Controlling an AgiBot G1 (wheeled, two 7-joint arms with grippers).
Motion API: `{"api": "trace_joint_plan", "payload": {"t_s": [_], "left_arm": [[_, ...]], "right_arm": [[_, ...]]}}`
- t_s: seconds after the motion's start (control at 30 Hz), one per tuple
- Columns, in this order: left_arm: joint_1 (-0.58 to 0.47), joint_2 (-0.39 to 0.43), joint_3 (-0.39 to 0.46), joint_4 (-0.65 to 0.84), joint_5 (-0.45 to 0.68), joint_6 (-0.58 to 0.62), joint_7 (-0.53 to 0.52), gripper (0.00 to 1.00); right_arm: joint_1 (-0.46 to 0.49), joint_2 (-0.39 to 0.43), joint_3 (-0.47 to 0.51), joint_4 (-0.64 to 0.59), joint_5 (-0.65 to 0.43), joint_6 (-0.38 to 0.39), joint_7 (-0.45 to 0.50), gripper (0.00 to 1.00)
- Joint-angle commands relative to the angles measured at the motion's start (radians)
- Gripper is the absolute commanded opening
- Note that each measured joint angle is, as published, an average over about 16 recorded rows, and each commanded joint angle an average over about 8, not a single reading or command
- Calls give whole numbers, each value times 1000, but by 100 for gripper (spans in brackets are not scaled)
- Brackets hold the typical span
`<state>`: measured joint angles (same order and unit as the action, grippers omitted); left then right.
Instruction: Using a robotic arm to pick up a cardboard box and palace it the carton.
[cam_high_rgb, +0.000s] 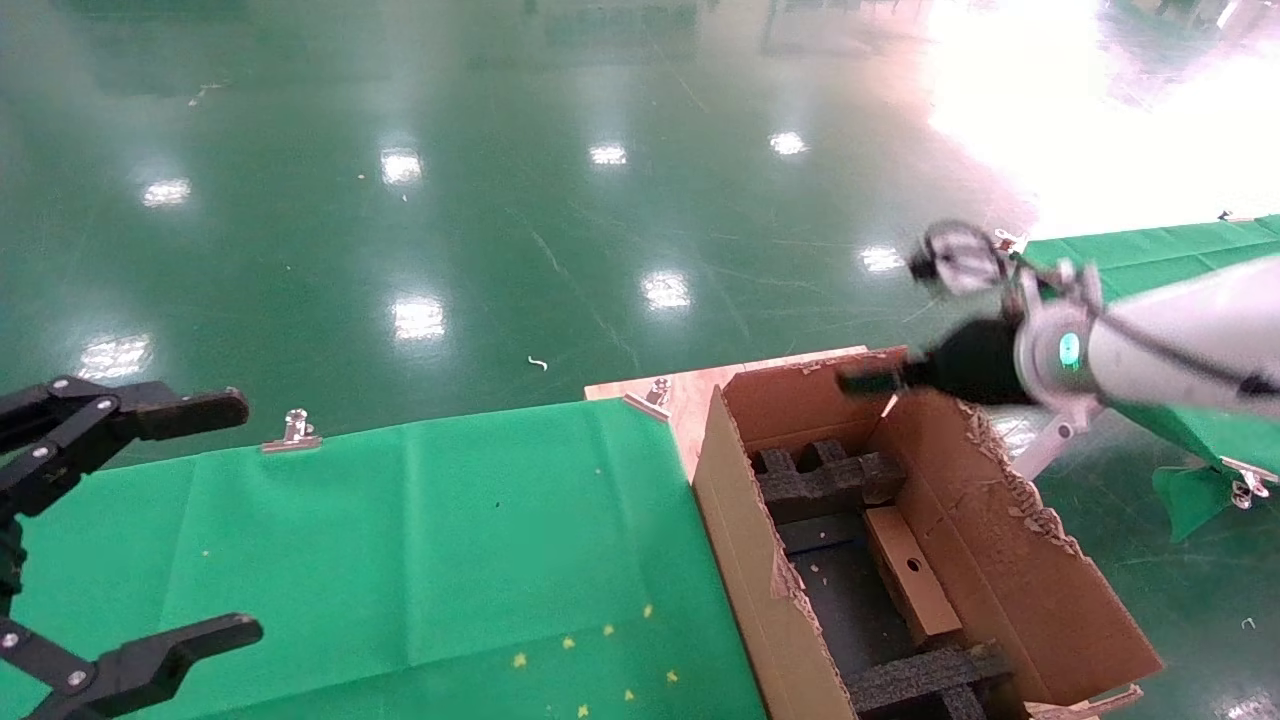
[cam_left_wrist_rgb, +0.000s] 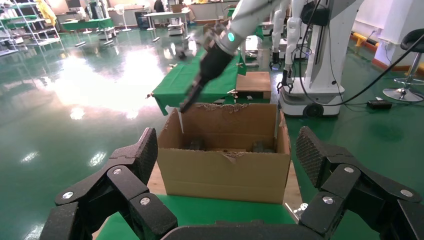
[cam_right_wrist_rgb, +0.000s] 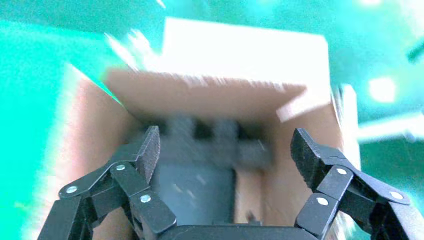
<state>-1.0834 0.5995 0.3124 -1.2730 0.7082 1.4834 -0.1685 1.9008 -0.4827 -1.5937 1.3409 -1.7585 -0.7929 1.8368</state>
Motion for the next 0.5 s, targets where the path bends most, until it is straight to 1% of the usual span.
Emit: {"api": "trace_joint_plan", "payload": {"t_s": [0.03, 0.17, 0.23, 0.37, 0.5], "left_arm": [[0, 0, 0, 0, 0, 0, 0, 100], [0, 0, 0, 0, 0, 0, 0, 100], [0, 0, 0, 0, 0, 0, 0, 100], [0, 0, 0, 0, -1, -1, 0, 100], [0, 0, 0, 0, -1, -1, 0, 100]], "right_arm": [[33, 3, 29, 13, 74, 8, -53, 100], [67, 13, 84, 14, 249, -17, -140, 100], [78, 19, 107, 14, 313, -35, -169, 100], [88, 25, 129, 14, 364, -55, -188, 100], [82, 23, 122, 12, 358, -51, -180, 100]]}}
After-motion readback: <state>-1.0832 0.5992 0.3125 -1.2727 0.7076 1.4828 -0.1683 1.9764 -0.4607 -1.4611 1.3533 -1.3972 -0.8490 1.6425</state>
